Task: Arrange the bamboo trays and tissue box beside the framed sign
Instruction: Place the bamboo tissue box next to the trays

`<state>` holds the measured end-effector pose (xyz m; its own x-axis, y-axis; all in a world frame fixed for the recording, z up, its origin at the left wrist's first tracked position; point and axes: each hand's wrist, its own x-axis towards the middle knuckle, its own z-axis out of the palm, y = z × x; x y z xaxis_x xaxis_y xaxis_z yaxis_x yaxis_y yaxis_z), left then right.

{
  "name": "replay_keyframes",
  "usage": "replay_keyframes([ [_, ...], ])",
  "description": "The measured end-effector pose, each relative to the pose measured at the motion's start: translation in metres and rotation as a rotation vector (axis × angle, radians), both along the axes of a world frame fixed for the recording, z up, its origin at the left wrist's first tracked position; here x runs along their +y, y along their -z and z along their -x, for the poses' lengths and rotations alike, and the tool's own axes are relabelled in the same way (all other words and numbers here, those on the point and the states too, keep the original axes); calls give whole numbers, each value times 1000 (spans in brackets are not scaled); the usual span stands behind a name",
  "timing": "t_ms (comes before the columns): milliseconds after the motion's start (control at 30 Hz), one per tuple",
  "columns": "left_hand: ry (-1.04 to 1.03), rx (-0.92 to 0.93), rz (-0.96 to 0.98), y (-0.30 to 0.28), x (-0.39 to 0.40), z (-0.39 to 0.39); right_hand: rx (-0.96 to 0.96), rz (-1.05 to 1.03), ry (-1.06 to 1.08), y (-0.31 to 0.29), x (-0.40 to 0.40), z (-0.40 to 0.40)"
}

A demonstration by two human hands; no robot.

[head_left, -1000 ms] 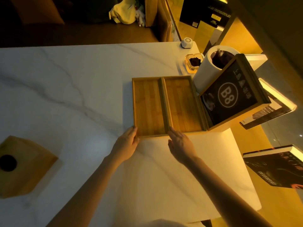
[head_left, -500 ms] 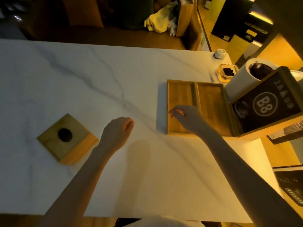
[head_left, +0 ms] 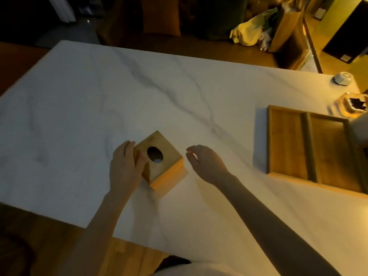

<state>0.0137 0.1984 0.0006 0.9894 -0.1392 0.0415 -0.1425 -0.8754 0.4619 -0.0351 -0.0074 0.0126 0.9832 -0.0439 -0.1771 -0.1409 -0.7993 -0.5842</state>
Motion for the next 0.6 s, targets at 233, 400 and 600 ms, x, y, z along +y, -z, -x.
replay_keyframes([
  [233, -120, 369, 285, 23, 21, -8, 269, -232, 115, 26, 37, 4],
  [400, -139, 419, 429, 20, 15, -12, 275, -290, 175, 32, 45, 5],
  [600, -69, 352, 370, 13, 5, -12, 303, -354, 199, 27, 32, 13],
])
